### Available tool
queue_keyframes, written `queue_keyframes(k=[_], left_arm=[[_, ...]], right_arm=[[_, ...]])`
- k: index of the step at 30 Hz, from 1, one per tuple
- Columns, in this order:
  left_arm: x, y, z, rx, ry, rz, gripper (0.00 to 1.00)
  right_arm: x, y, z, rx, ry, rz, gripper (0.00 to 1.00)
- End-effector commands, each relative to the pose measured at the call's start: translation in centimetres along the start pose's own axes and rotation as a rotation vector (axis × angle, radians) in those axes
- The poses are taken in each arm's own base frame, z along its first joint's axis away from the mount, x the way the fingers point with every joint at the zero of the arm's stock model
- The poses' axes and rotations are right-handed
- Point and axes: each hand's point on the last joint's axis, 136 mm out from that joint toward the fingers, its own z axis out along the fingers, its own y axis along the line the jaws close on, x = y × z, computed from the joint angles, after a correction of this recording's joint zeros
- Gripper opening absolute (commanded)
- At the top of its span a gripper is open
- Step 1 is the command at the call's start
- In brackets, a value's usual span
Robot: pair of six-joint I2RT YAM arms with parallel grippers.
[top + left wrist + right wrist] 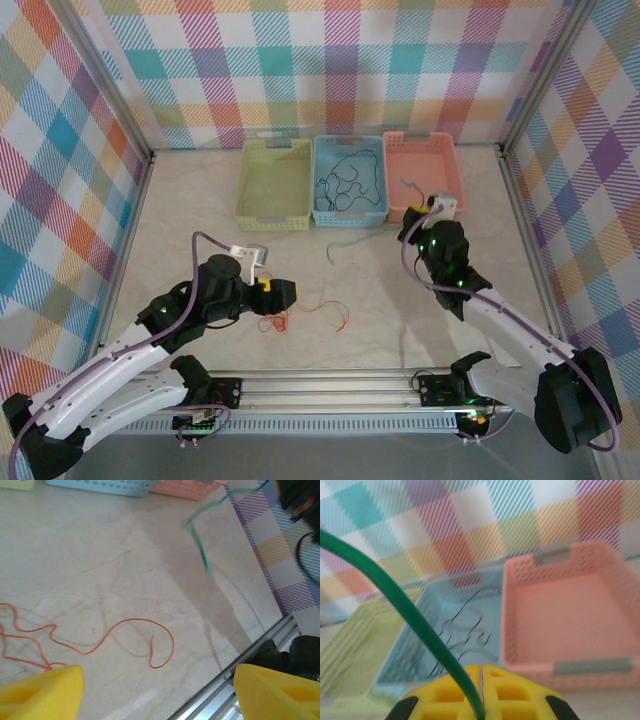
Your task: Untangle the cables
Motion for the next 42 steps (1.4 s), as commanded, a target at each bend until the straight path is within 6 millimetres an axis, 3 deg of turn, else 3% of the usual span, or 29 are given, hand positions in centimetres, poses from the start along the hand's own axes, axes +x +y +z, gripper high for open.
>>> queue_keyframes(k=[1, 7, 12, 15, 18, 25, 37, 40, 42], left_arm=[[-0.4, 1.5, -1.8, -0.078, -0.041, -0.017, 0.79], [0.5, 2.3, -2.7, -0.092, -0.041, -0.006, 0.80], [1.2, 2.4, -2.4, -0.073, -0.025, -0.017, 0.80], [1.6, 2.7, -2.3, -0.083, -0.019, -0.012, 0.80], [1.7, 3.0, -2.3, -0.090, -0.017, -0.007, 0.80], [2.2, 3.3, -2.1, -0.100, -0.003, 0.008, 0.81], [2.4, 3.2, -1.7, -0.088, 0.010, 0.019, 0.80], [2.4, 3.2, -1.5, -0.088, 0.015, 0.022, 0.81], [2.5, 3.2, -1.5, -0.092, 0.018, 0.022, 0.80]], right_arm=[[-1.3, -4.3, 1.7, 0.212, 0.042, -0.096, 0.00], [-6.9, -7.3, 6.9, 0.361, 0.030, -0.208, 0.00], [-11.5, -7.7, 11.3, 0.454, 0.001, -0.348, 0.00], [-13.6, -8.1, 13.7, 0.509, 0.005, -0.461, 0.00], [-14.5, -9.1, 15.7, 0.564, 0.030, -0.535, 0.00], [-12.6, -11.6, 19.3, 0.639, 0.149, -0.651, 0.00], [-5.6, -15.5, 23.5, 0.649, 0.403, -0.699, 0.00], [-4.2, -15.8, 24.2, 0.632, 0.460, -0.697, 0.08], [-3.6, -16.0, 24.4, 0.632, 0.486, -0.695, 0.21]])
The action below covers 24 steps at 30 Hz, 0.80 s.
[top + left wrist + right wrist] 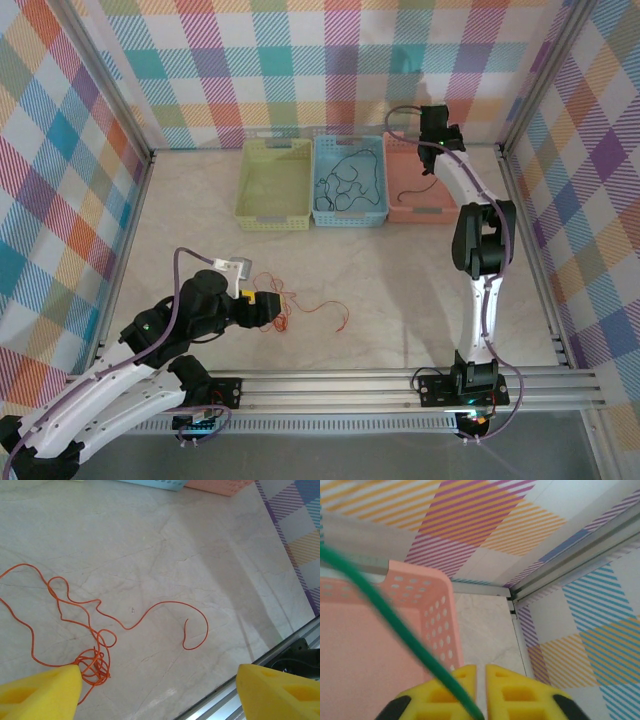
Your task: Untangle the cables
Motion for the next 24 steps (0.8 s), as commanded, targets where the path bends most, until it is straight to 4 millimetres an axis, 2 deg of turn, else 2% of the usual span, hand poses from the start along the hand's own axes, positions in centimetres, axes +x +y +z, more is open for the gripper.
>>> queue_keyframes(k=[1, 3, 5, 11, 13, 19, 21, 24], left_arm=[[0.2, 0.2, 0.2, -0.002, 0.008, 0.017, 0.80], [0.3, 0.2, 0.2, 0.000, 0.011, 0.016, 0.80], [0.3, 0.2, 0.2, 0.002, 0.010, 0.015, 0.81], [0.2, 0.2, 0.2, -0.002, 0.007, 0.009, 0.81], [0.2, 0.2, 0.2, -0.001, 0.005, 0.003, 0.81], [0.2, 1.1, 1.0, -0.049, 0.001, -0.027, 0.81], [0.1, 1.8, 1.4, -0.087, -0.001, -0.047, 0.81], [0.4, 2.9, 2.0, -0.156, 0.017, -0.081, 0.81]], right_arm=[[0.5, -0.1, 0.2, -0.014, 0.045, -0.010, 0.25], [0.5, 0.1, 0.1, -0.030, 0.047, -0.011, 0.35], [0.3, 0.4, -0.2, -0.061, 0.042, -0.001, 0.40], [-0.6, -0.1, -3.0, -0.160, 0.040, 0.094, 0.51], [-0.9, -0.3, -4.5, -0.204, 0.041, 0.135, 0.51], [-0.5, -0.6, -10.5, -0.364, 0.000, 0.330, 0.51], [0.3, 0.0, -13.1, -0.432, -0.012, 0.387, 0.52], [1.9, 2.3, -17.2, -0.572, -0.019, 0.445, 0.52]])
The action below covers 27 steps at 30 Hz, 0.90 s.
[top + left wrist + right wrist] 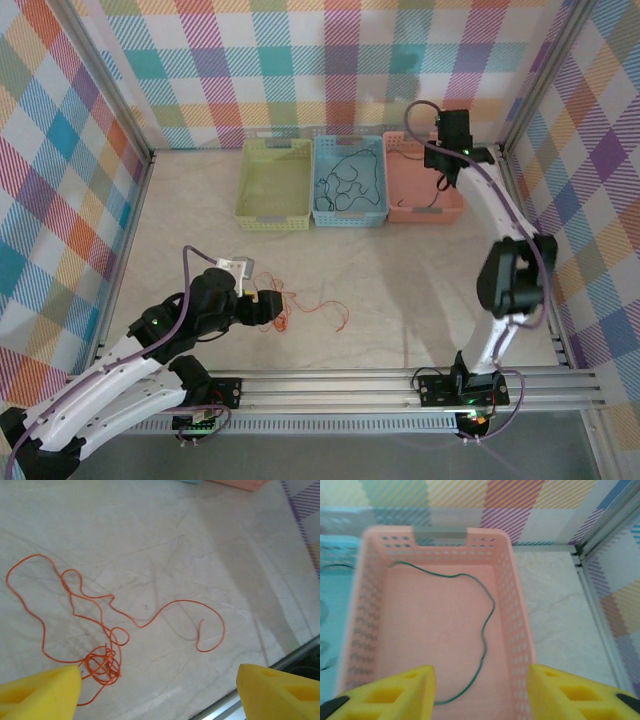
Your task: Untangle the cables
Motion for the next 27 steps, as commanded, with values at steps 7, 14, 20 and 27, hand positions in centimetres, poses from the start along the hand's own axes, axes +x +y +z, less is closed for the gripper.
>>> queue_keyframes(k=[7, 14, 20, 27], left_arm=[[1.7, 2.7, 2.5, -0.136, 0.057, -0.140, 0.83], [2.7, 3.5, 3.5, -0.152, 0.071, -0.194, 0.82], [2.5, 4.6, 2.4, -0.184, 0.020, -0.219, 0.81], [1.9, 5.2, 1.1, -0.190, -0.037, -0.230, 0.80]], right_arm=[[9.0, 13.6, -8.2, -0.544, 0.009, 0.115, 0.52], [18.3, 25.3, -13.7, -1.009, 0.108, -0.228, 0.50], [27.7, 29.6, -18.3, -1.287, 0.228, -0.698, 0.58], [32.3, 31.7, -18.7, -1.372, 0.283, -0.868, 0.62]])
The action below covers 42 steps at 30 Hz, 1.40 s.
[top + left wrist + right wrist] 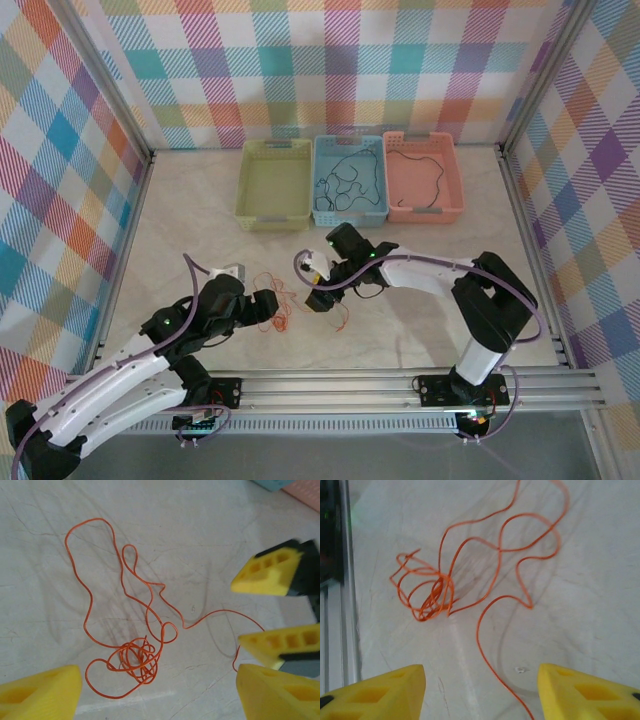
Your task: Untangle the cables
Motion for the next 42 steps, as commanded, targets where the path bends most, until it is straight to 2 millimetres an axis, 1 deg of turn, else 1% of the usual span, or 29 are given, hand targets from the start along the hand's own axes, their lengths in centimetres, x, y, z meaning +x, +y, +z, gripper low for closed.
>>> queue_keyframes(k=[1, 6, 11, 15, 16, 18, 20, 21, 22, 23, 24, 26, 28, 31, 34, 37, 42], left_arm=[[0.0, 1.4, -0.2, -0.045, -0.022, -0.019, 0.80], [-0.1, 1.0, -0.5, -0.018, -0.028, -0.005, 0.80], [0.0, 1.1, -0.6, -0.018, -0.021, 0.012, 0.80], [0.1, 1.0, -0.6, -0.009, -0.018, 0.016, 0.80], [0.1, 1.0, -0.7, -0.007, -0.021, 0.016, 0.80], [0.0, 1.0, -0.7, -0.008, -0.026, 0.019, 0.80], [0.0, 1.0, -0.7, -0.008, -0.025, 0.022, 0.80], [0.0, 1.0, -0.7, -0.008, -0.023, 0.023, 0.80], [0.0, 0.9, -0.6, -0.006, -0.024, 0.022, 0.80], [0.1, 0.9, -0.6, -0.006, -0.020, 0.025, 0.80], [0.0, 0.8, -0.5, -0.006, -0.020, 0.026, 0.80], [0.1, 0.8, -0.3, -0.007, -0.015, 0.027, 0.80], [0.2, 0.6, -0.1, -0.001, -0.010, 0.029, 0.80], [0.4, 0.3, 0.3, 0.011, 0.002, 0.035, 0.80], [0.5, -0.3, 0.5, 0.036, 0.015, 0.048, 0.80], [0.6, -1.6, 0.8, 0.091, 0.037, 0.065, 0.79], [0.4, -3.9, 0.8, 0.168, 0.063, 0.070, 0.77]], right_arm=[[-0.1, 1.4, 1.7, -0.068, 0.042, -0.137, 0.63], [0.5, 0.6, 4.0, -0.048, 0.077, -0.147, 0.64], [0.7, -0.1, 5.2, -0.036, 0.088, -0.145, 0.64], [1.0, -0.3, 6.1, -0.046, 0.099, -0.138, 0.60], [1.1, -0.4, 6.4, -0.043, 0.100, -0.138, 0.57], [1.2, -0.5, 6.7, -0.045, 0.101, -0.141, 0.47], [1.2, -0.5, 6.7, -0.041, 0.106, -0.144, 0.33], [1.1, -0.6, 6.5, -0.031, 0.102, -0.150, 0.23], [0.8, -0.8, 6.3, -0.012, 0.091, -0.159, 0.13], [0.6, -0.9, 5.9, 0.004, 0.076, -0.170, 0.05], [0.2, -0.9, 5.5, 0.026, 0.052, -0.187, 0.00], [-0.7, -1.2, 4.5, 0.078, 0.002, -0.199, 0.00], [-1.7, -0.9, 3.2, 0.109, -0.067, -0.230, 0.00], [-3.5, 0.4, 0.6, 0.134, -0.199, -0.282, 0.00], [-4.9, 1.7, -2.5, 0.174, -0.330, -0.343, 0.00], [-5.3, 2.7, -4.9, 0.209, -0.440, -0.402, 0.00], [-5.6, 1.7, -7.3, 0.363, -0.557, -0.426, 0.00]])
